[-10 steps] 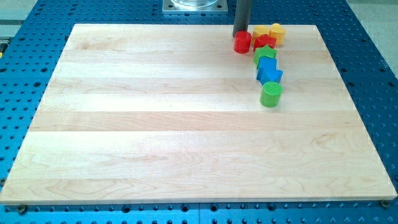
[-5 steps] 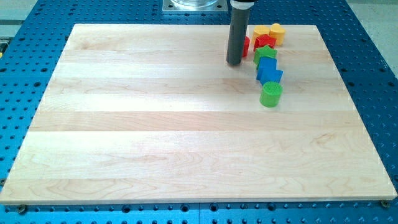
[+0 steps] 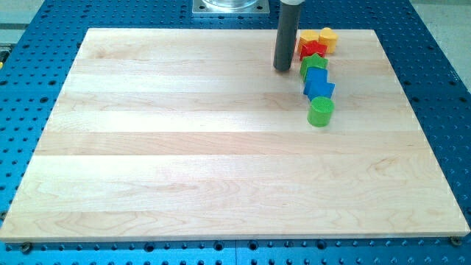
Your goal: Adjust the red circle to the left of the hexagon
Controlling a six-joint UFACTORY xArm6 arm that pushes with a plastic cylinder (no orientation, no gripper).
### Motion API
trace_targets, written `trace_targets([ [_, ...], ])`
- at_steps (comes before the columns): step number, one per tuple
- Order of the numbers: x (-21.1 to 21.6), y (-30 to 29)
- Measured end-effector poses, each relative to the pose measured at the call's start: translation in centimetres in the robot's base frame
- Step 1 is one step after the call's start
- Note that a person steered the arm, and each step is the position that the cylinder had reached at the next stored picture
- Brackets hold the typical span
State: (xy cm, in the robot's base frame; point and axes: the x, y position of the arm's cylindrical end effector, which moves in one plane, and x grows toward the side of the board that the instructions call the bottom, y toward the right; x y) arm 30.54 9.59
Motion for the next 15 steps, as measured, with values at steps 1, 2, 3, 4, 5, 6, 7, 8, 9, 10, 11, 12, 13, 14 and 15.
trace_targets([
  [1, 0.0, 0.0],
  [2, -0.1, 0.6],
  [3, -1.3, 0.8],
  [4, -2.5, 0.8],
  [5, -2.5, 0.1],
  [6, -2.5, -4.0],
  [7, -7.0, -10.2],
  [8, -8.4, -10.6],
  [9, -8.5, -10.6],
  [10, -8.5, -10.6],
  [11, -8.5, -10.7],
  [12, -8.7, -14.5],
  [13, -8.7, -15.3],
  [14, -8.7, -15.3],
  [15, -11.1, -15.5],
])
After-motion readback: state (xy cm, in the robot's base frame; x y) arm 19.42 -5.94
